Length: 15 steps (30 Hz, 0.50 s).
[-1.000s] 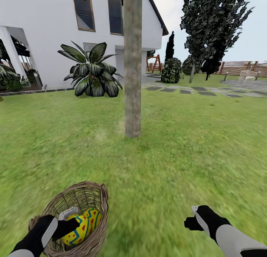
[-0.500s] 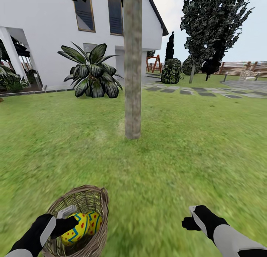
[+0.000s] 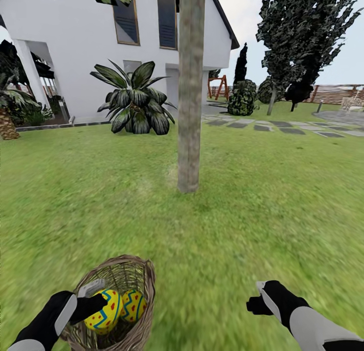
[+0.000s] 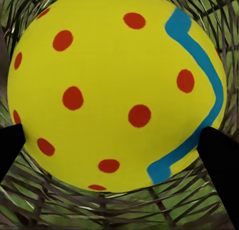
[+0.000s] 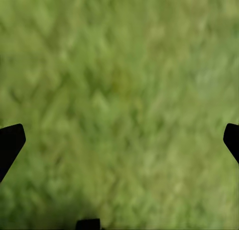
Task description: Take the three Easter eggs out of the wicker basket on the lawn in the garden, then place them on the lawn next to a single tree (choose any tree) so that all three eggs are next to the same tree and none are left in the basket.
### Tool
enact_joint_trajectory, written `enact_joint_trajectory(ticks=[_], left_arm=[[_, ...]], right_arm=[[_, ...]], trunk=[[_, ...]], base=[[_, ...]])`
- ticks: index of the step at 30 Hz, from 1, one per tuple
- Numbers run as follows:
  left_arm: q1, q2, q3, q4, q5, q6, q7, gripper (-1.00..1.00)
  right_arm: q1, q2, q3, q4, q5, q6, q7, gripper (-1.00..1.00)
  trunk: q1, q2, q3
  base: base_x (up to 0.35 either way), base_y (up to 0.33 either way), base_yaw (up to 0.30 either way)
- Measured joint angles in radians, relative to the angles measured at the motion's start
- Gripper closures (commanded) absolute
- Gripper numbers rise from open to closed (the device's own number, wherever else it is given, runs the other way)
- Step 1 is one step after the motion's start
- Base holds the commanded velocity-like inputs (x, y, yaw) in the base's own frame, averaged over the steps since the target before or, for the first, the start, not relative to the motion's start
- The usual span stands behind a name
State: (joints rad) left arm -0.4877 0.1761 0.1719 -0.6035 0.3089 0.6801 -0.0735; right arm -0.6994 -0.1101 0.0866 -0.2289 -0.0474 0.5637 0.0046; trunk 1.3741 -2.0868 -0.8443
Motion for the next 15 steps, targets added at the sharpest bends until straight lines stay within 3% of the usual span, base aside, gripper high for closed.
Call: enact_joint_trajectory(ticks=[15], left_arm=[[0.000, -0.002, -0.001, 0.003, 0.000, 0.000, 0.001, 1.00]], right_arm=[[0.000, 0.021, -0.001, 0.002, 0.000, -0.005, 0.003, -1.00]], trunk=[[-0.058, 0.105, 0.047]], base=[[0.000, 0.000, 0.001]])
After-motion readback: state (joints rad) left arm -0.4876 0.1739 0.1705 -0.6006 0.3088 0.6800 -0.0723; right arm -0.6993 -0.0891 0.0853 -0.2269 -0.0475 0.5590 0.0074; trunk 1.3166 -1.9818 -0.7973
